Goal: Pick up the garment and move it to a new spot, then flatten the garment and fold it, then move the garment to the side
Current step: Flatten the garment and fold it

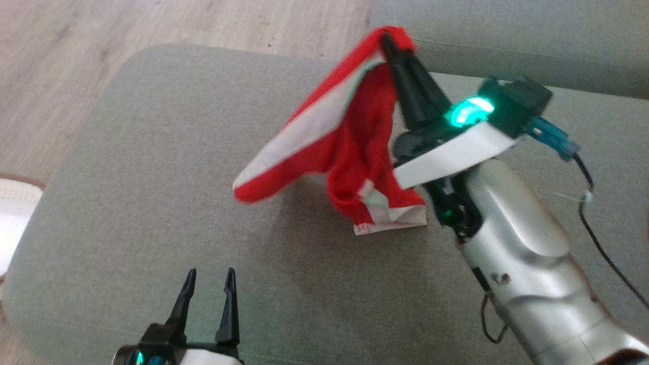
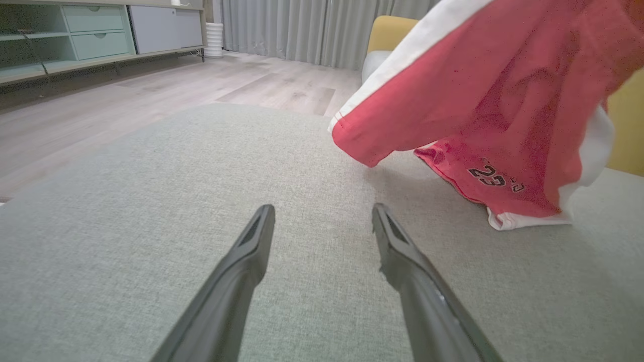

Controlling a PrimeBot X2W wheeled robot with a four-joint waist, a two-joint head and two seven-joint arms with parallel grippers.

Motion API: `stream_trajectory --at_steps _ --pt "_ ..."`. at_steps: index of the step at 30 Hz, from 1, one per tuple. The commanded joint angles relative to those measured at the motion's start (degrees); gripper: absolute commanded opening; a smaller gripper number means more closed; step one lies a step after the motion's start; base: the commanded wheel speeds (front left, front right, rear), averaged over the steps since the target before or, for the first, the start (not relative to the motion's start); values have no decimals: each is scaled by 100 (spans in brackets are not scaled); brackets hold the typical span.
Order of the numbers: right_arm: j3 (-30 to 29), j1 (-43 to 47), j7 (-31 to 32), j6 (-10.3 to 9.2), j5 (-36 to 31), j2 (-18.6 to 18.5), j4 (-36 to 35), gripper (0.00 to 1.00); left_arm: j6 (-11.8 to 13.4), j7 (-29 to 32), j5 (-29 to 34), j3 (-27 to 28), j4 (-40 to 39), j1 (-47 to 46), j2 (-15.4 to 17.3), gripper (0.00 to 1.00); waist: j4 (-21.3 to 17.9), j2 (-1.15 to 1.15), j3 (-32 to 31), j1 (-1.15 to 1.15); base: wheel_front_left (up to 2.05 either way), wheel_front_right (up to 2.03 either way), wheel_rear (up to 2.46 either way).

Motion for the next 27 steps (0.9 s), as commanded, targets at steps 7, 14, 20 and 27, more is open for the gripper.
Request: stream_trajectory --at_steps 7,14,20,27 --pt "-1154 800 -37 -3 -677 -10 915 0 3 -29 -49 260 -169 -138 0 100 -372 0 141 1 0 0 0" --pt "-1788 1436 -37 -3 -1230 -346 1781 43 10 -29 -34 213 -201 -336 0 100 -657 0 292 1 0 0 0" --pt "-2352 1611 -37 -3 -1784 -344 1953 100 6 -29 42 296 -150 -416 -1 100 -952 0 264 1 0 0 0" --pt "-2946 1890 -37 -3 -2901 -96 903 100 21 -29 89 387 -123 -507 -1 100 -1199 0 183 1 0 0 0"
